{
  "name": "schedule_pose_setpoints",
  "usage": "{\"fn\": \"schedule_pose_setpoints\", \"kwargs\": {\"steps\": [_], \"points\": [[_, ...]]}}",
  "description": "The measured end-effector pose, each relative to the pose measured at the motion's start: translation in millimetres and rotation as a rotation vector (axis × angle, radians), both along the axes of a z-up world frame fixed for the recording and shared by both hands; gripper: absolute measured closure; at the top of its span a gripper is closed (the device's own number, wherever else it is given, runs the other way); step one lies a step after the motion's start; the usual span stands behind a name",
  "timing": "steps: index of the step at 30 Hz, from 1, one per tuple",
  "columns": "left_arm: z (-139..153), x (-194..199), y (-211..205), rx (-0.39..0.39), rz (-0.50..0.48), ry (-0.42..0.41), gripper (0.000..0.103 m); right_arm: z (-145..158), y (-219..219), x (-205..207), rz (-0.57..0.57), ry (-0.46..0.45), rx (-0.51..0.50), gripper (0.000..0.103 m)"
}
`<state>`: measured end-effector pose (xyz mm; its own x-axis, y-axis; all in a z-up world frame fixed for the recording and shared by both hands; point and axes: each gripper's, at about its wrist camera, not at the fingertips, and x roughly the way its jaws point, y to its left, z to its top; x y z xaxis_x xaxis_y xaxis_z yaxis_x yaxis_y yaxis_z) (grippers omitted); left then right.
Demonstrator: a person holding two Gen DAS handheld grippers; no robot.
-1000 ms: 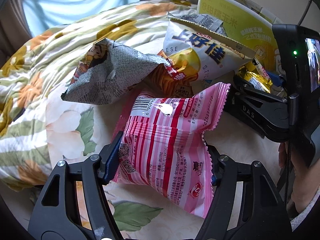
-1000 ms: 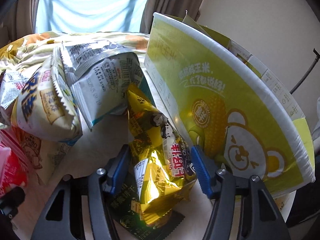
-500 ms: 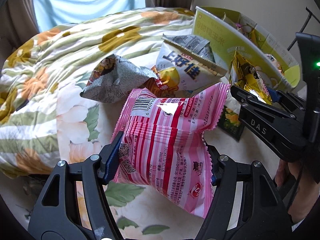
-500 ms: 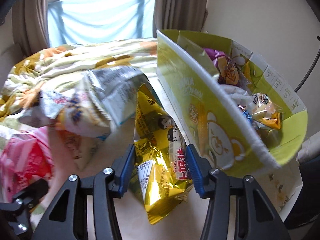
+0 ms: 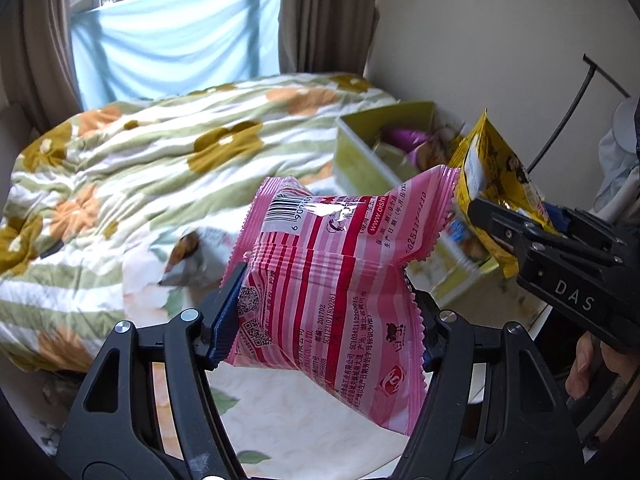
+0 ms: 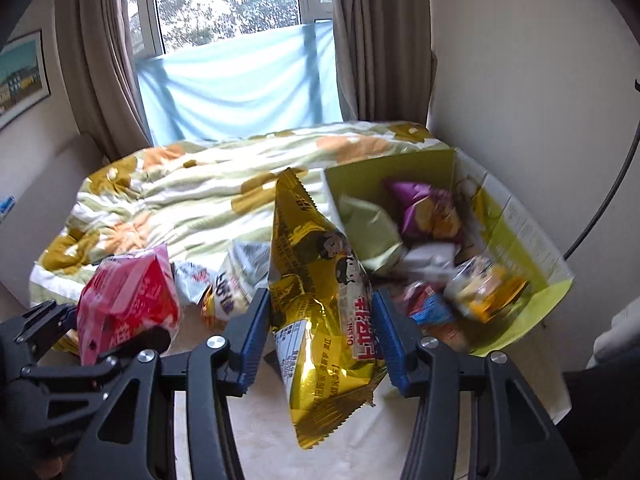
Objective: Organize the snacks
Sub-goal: 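Carry the pink bag into the box and open the left tool while the right tool carries the gold bag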
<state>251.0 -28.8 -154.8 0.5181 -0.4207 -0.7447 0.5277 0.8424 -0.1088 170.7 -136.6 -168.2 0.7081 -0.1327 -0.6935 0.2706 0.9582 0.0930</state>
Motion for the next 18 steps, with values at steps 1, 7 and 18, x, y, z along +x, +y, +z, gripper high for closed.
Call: {"fn": "schedule_pose_setpoints", "kwargs": {"steps": [1,7,18], "points": [[5,0,-7,-0.009,0.003,0.002,0.038,4,-10,-2,0.004,-0.003,0.005,0.056],[23,-1,-72,-0.038,0.017,-0.016,0.038,24,-77,-10,0.012,-0.015,0.002,0.056],[1,24,-197,-0.044,0.056,0.057,0.038,16,-179,-2,0.058,0.008,0.027,0.056]]}}
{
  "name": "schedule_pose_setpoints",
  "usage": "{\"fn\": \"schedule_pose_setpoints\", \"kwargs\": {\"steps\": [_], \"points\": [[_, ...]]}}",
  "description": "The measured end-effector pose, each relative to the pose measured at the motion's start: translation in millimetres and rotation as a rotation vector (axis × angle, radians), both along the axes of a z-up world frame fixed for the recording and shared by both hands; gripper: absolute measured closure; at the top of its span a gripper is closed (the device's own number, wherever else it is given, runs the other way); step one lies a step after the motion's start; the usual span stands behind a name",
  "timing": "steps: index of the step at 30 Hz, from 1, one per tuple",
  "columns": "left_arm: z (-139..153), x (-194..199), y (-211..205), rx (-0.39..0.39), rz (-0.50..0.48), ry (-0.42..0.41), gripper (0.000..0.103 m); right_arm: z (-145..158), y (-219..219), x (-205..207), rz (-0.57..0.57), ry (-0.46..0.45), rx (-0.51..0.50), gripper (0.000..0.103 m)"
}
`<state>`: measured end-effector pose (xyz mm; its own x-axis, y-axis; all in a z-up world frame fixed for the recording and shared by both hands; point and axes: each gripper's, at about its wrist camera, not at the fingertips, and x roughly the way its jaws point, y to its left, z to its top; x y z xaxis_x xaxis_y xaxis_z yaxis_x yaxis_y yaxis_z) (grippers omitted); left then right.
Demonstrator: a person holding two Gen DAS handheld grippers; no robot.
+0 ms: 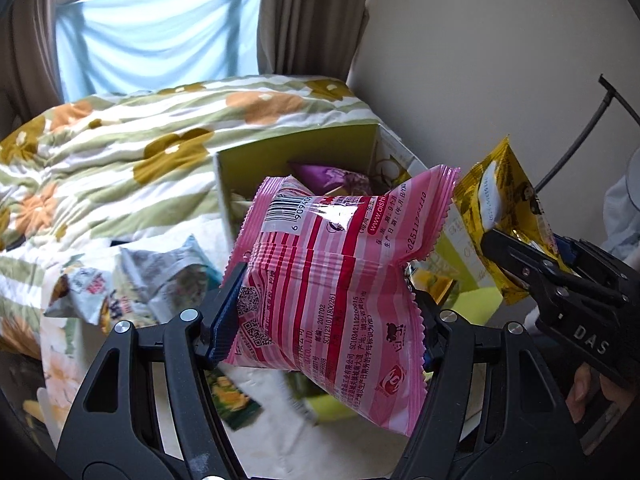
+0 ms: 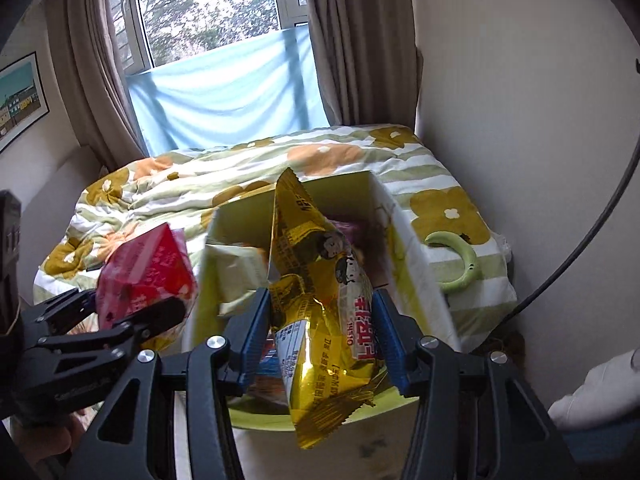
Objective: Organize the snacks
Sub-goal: 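Carry the pink bag into the box and open the left tool while the right tool carries the gold bag, then open the right tool to drop the gold chip bag into the box, then move both tools back from the box toward the remaining snacks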
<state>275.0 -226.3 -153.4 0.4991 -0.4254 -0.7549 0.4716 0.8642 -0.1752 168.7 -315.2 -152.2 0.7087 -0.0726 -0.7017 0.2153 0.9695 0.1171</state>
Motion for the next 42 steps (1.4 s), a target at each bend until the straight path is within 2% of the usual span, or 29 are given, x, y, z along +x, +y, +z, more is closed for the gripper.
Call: {"fn": "schedule_pose_setpoints", "kwargs": {"steps": [2,3,4,5,6,11,15,23,27,28,30,32,33,42], "points": [[-5,4,-16,0.008,0.007,0.013,0.033,-2,-16,5,0.014,0.009,0.008,0.056],[-6,4,-23,0.019,0.018,0.01,0.025,-3,-22,5,0.02,0.011,0.01,0.056],[-7,4,-29,0.033,0.035,0.006,0.01,-4,-26,7,0.027,0.014,0.01,0.056],[-7,3,-30,0.041,0.046,0.008,0.003,-4,-30,7,0.034,0.016,0.01,0.056],[-8,2,-33,0.037,0.054,0.011,0.0,-5,-34,8,0.042,0.018,0.01,0.056],[-11,-8,-30,0.074,0.08,0.033,0.0,-10,-51,12,0.068,0.024,0.043,0.056],[-11,-13,-19,0.072,0.116,0.048,0.0,-13,-61,17,0.099,0.027,0.068,0.056],[-7,-12,-9,0.098,0.173,0.052,0.0,-22,-70,49,0.171,0.07,0.088,0.056],[-7,-14,-3,0.107,0.198,0.054,0.0,-35,-75,60,0.171,0.101,0.117,0.055],[-9,-15,-1,0.109,0.204,0.058,0.0,-37,-76,61,0.165,0.106,0.118,0.053],[-12,-17,3,0.109,0.217,0.069,0.0,-43,-79,65,0.158,0.123,0.122,0.043],[-15,-20,8,0.104,0.228,0.078,0.0,-47,-80,64,0.157,0.137,0.12,0.007],[-17,-22,10,0.102,0.233,0.082,0.0,-47,-80,62,0.156,0.133,0.116,0.003],[-18,-40,23,0.081,0.245,0.085,0.0,-51,-78,38,0.156,0.118,0.074,0.002]]}}
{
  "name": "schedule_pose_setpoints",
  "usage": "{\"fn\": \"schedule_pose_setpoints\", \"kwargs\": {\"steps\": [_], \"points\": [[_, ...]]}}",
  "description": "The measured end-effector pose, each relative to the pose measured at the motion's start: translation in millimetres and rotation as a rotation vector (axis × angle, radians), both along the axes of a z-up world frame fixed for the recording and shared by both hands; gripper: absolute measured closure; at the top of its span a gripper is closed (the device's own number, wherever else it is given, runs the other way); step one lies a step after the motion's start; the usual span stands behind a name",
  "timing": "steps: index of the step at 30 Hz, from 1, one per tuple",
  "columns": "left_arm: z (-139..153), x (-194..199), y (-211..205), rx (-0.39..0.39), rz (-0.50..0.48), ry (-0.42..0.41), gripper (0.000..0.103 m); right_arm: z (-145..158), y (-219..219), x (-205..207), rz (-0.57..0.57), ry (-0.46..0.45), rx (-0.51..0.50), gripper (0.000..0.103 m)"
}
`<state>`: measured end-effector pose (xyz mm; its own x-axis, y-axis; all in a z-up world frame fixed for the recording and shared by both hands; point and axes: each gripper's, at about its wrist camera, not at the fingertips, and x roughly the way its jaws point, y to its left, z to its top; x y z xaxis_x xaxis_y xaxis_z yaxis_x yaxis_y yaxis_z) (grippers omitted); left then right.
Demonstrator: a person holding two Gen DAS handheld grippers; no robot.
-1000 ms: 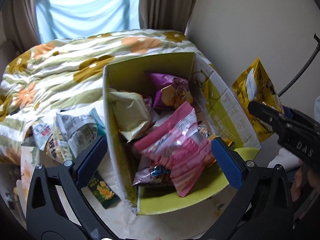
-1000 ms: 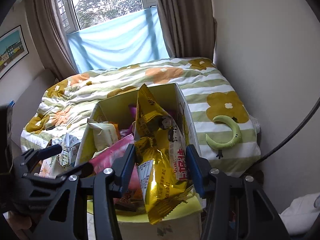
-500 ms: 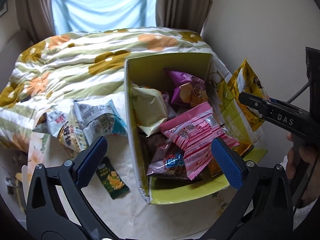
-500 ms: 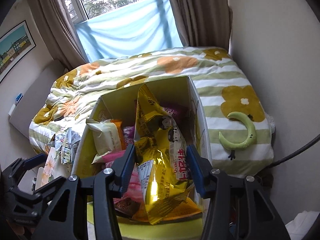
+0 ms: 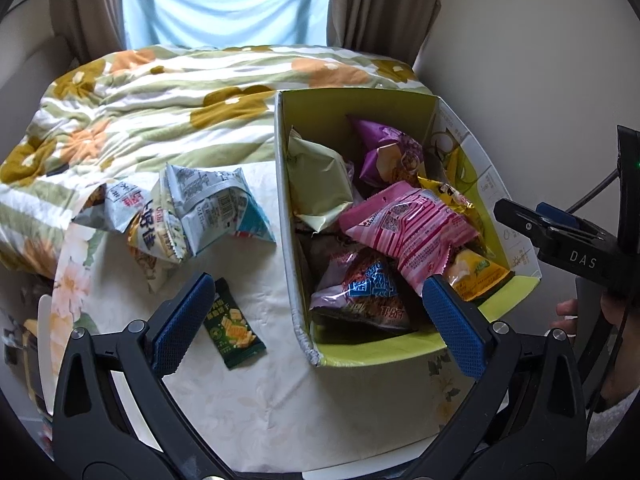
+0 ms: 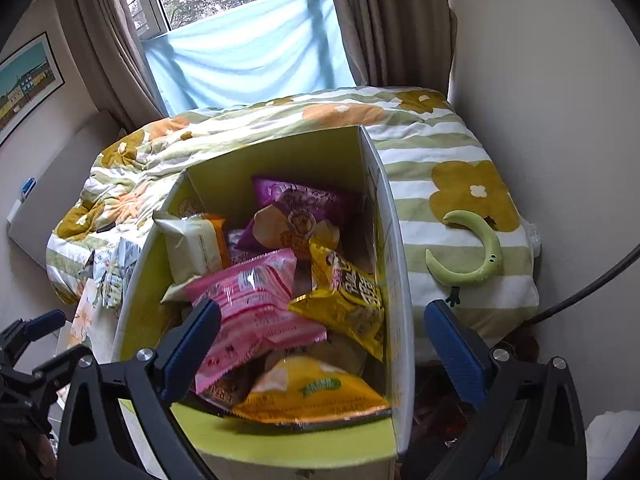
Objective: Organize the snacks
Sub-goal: 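Move both tools back from the box toward the remaining snacks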
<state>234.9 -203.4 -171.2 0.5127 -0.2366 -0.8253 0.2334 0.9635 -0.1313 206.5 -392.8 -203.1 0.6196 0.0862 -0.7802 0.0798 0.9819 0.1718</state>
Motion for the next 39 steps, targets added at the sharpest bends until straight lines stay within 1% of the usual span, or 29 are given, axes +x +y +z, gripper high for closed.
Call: {"fn": "schedule_pose_setpoints", "kwargs": {"steps": [3,9,14,17,21,26,31,35,39], "points": [[4,-6,3,0.001,-0.004,-0.01,0.0,6,2,-8,0.0,-0.018,0.016,0.002],[17,-22,21,0.0,0.016,-0.042,0.0,24,15,-19,0.031,-0.044,0.009,0.002],[28,-36,52,0.012,0.067,-0.071,0.0,42,38,-28,0.082,-0.102,0.017,0.002],[33,-42,76,0.014,0.111,-0.08,0.0,51,54,-31,0.102,-0.132,0.039,0.002],[34,-45,113,0.006,0.156,-0.081,0.0,58,77,-32,0.121,-0.153,0.034,0.002],[29,-37,156,-0.02,0.176,-0.065,0.0,61,116,-28,0.138,-0.164,0.063,0.002],[27,-20,199,-0.035,0.162,-0.047,0.0,59,163,-19,0.147,-0.155,0.081,0.002],[26,-2,232,-0.044,0.145,-0.036,0.0,50,201,-8,0.145,-0.126,0.11,0.002],[24,26,266,-0.066,0.122,-0.018,0.0,34,235,6,0.122,-0.081,0.165,0.002]]}}
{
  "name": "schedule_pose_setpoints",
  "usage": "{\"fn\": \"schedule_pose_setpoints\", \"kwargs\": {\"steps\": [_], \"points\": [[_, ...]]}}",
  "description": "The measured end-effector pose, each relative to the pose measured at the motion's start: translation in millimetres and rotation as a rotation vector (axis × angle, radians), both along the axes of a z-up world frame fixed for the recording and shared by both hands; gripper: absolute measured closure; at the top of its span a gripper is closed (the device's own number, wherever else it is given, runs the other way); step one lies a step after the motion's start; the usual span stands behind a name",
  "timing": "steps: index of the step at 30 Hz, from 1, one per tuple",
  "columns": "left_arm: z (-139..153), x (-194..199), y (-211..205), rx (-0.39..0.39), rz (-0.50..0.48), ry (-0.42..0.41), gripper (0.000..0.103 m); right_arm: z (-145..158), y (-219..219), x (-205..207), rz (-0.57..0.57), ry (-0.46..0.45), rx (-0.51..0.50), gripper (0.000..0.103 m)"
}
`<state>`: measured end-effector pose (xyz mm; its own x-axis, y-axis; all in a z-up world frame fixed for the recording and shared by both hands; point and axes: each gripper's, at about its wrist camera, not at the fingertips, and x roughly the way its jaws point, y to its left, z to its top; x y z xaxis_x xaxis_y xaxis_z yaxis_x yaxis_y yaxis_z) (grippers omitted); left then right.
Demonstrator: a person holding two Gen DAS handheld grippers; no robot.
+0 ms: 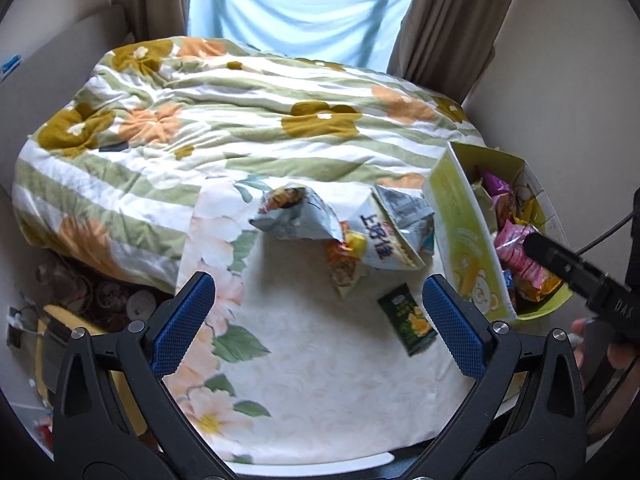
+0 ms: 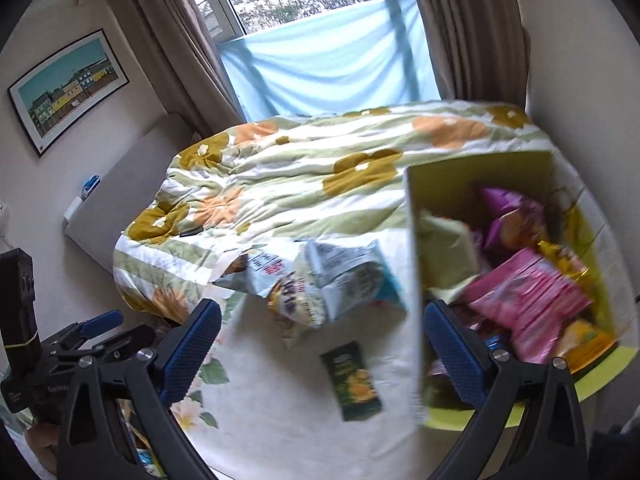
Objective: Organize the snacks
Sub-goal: 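Move both tools back from the box toward the remaining snacks, then grasp the potato chip bag with the left tool while the right tool grasps the white Oishi bag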
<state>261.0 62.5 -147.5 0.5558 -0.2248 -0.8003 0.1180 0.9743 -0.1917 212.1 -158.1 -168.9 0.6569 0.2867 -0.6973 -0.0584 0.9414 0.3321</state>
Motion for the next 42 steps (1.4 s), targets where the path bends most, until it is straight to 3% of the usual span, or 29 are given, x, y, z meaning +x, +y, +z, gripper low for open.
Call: {"fn": "schedule_pose_setpoints", "kwargs": {"steps": [6,12,21,33,35,37,42], "points": [[-7,46,30,-0.019,-0.066,0.021,0.0,-31,31,20,-0.075,0.089,0.093,0.002],[-25,101,33,-0.045,-0.162,0.071,0.0,-61,45,38,-0.186,0.157,0.162,0.002],[-91,172,9,-0.06,-0.251,0.199,0.0,-101,51,60,-0.324,0.218,0.219,0.002],[-157,204,-9,-0.029,-0.267,0.32,0.0,-137,50,76,-0.377,0.279,0.296,0.002],[-164,205,-7,-0.042,-0.261,0.334,0.004,-139,51,80,-0.372,0.281,0.305,0.002],[-172,207,-6,-0.064,-0.262,0.359,0.016,-141,51,84,-0.365,0.279,0.319,0.002],[-175,206,-2,-0.073,-0.265,0.352,0.02,-149,51,92,-0.354,0.291,0.345,0.002]]}}
